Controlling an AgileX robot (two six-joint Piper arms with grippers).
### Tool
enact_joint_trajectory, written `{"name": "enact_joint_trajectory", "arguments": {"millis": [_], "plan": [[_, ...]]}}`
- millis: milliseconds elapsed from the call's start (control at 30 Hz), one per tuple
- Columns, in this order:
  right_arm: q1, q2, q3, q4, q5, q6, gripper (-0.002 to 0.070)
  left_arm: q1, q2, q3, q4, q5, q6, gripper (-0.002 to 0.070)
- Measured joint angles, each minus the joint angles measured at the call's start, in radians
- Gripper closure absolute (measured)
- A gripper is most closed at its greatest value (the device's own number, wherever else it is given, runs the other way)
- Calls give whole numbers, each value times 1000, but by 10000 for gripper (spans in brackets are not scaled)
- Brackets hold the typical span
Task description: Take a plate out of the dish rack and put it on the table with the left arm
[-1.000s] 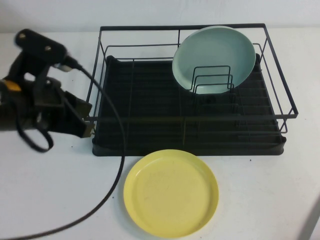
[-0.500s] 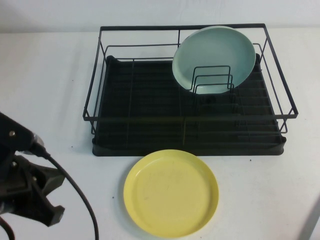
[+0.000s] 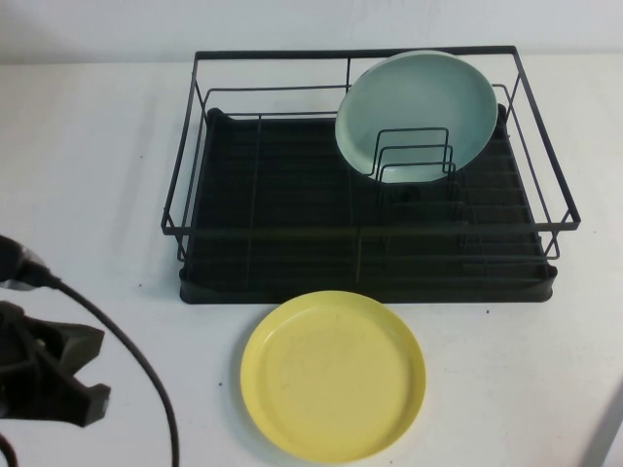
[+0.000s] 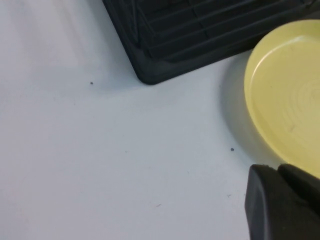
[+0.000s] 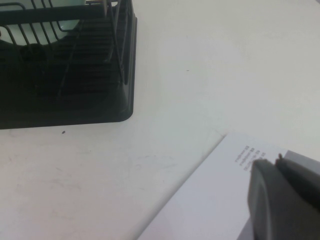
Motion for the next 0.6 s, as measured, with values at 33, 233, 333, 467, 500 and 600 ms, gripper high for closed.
{"name": "enact_joint_trajectory", "arguments": {"millis": [33, 233, 333, 467, 500, 600], "plan": [[0, 0, 0, 0, 0, 0, 697, 0, -20, 0, 8, 0, -7, 676], [0, 0, 0, 0, 0, 0, 696, 0, -159, 0, 58, 2, -14, 676], [0, 0, 0, 0, 0, 0, 696, 0, -220, 4, 92, 8, -40, 676], [0, 0, 0, 0, 0, 0, 696, 0, -304, 97, 145, -95, -176, 676], [0, 0, 0, 0, 0, 0, 696, 0, -330, 136, 157, -150, -210, 676], [0, 0, 0, 0, 0, 0, 696, 0, -426, 301, 218, -345, -299, 676]]}}
